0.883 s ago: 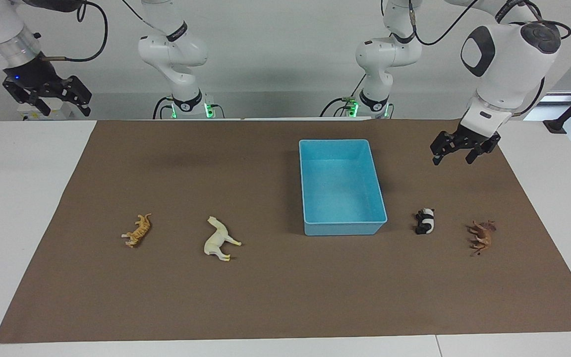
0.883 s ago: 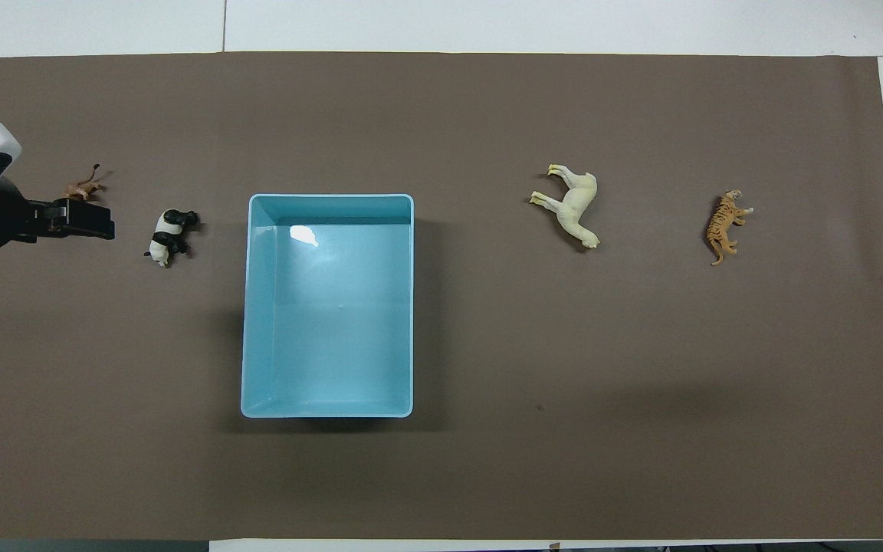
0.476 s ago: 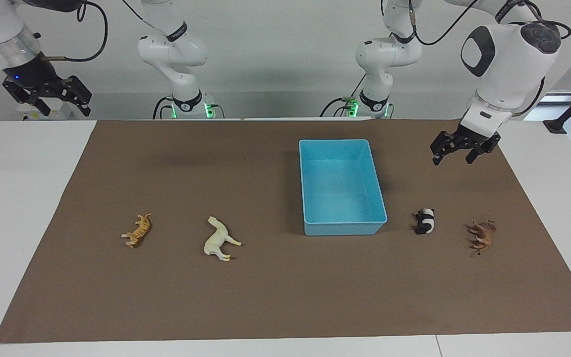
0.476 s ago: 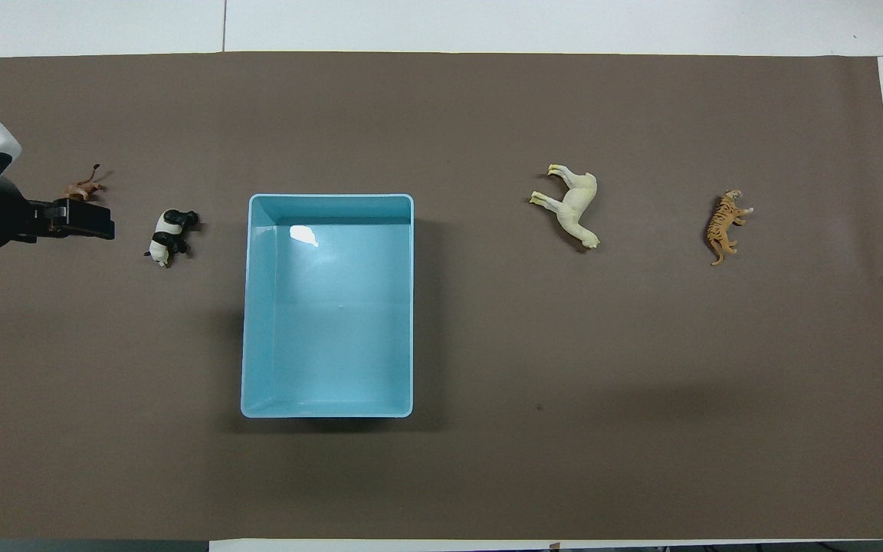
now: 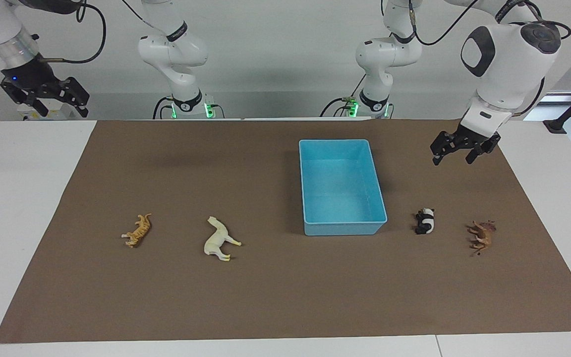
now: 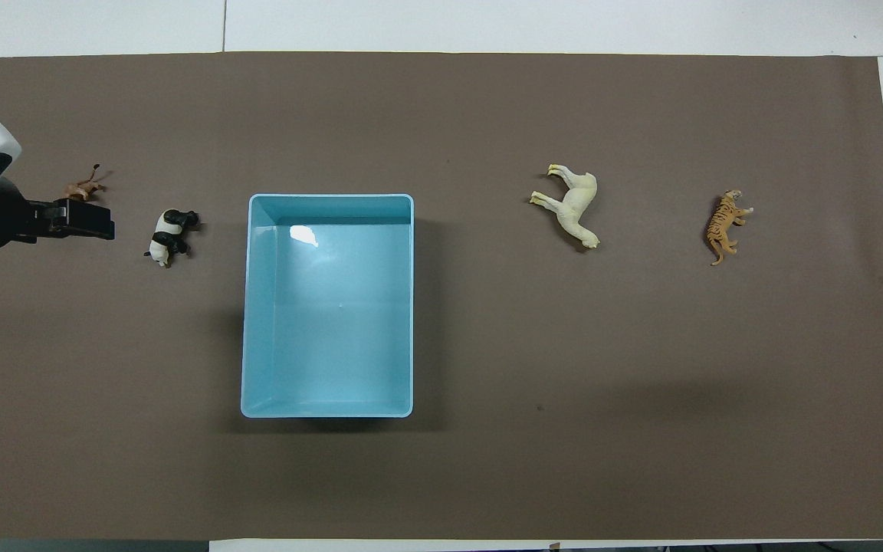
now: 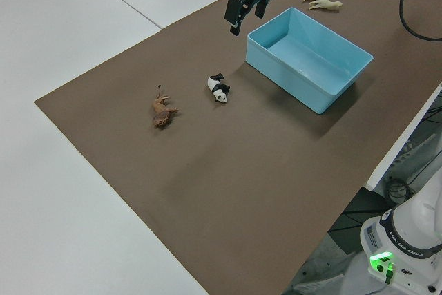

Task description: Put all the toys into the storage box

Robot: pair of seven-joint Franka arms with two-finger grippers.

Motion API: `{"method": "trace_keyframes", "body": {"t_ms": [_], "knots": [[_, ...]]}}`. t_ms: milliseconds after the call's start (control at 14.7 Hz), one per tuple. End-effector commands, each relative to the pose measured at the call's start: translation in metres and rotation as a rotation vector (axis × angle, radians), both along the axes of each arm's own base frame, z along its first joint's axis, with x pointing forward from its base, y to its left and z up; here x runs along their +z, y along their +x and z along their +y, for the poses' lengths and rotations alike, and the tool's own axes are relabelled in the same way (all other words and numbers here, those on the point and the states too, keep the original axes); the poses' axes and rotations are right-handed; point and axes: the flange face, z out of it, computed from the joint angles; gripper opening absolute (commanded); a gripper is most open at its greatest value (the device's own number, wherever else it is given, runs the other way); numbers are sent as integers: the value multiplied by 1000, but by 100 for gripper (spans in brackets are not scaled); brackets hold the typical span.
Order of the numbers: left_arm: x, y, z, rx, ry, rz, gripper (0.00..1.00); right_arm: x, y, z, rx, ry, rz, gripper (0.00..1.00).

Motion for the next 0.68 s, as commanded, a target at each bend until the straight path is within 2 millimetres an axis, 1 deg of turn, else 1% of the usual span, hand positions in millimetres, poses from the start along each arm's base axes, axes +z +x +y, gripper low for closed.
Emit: {"method": "trace_keyframes", "body": {"t_ms": [0, 68, 204, 340, 476, 611], "knots": [[0, -7, 3, 5, 22, -42, 100, -6, -3, -3, -2, -26, -45, 100], [-1, -4, 1, 2, 21, -53, 100, -9, -2, -2, 2, -27, -50, 100], [-9, 1, 0, -9, 19, -63, 100, -24, 7, 1, 11, -30, -59, 100], [-29, 13, -3, -57, 18, -72, 100, -47, 22, 1, 19, -37, -67, 100], [-65, 35, -3, -126, 17, -100, 100, -75, 39, 4, 29, -37, -56, 100], [-111, 57, 1, -127, 10, -146, 100, -112, 66, 19, 52, -40, -56, 100]]}}
